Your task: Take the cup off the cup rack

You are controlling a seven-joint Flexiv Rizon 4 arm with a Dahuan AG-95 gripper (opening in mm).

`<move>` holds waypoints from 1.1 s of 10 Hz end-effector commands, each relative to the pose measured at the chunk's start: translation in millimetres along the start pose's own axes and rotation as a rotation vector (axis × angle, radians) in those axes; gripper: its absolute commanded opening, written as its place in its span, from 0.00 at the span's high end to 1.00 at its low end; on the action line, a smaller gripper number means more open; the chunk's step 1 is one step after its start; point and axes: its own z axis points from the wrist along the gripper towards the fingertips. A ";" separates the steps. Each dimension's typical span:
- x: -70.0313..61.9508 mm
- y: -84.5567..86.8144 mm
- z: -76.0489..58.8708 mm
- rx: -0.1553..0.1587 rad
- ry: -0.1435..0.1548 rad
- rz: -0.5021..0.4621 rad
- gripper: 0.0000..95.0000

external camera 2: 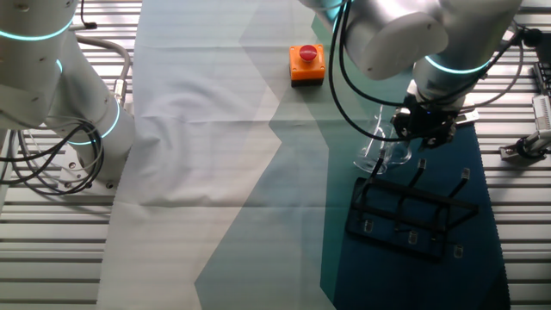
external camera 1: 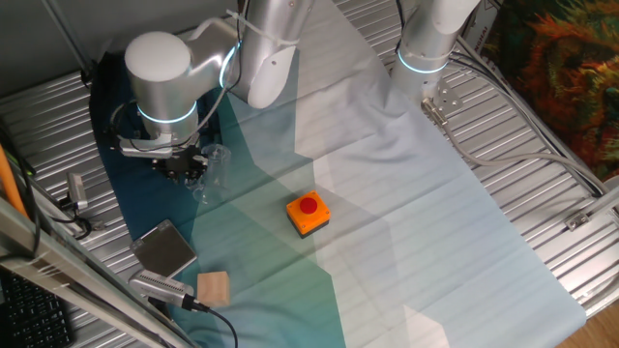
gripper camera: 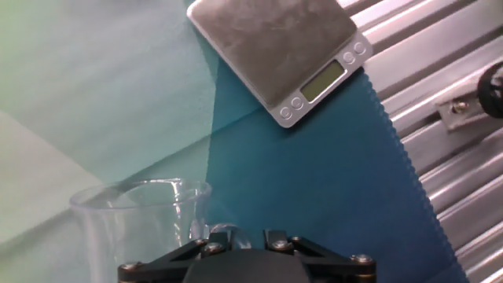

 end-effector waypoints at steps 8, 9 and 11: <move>2.3 -4.3 11.5 -0.056 0.034 -0.079 0.80; 2.5 -4.7 12.9 -0.064 0.029 -0.093 0.80; 3.0 -5.4 15.2 -0.083 0.030 -0.132 0.80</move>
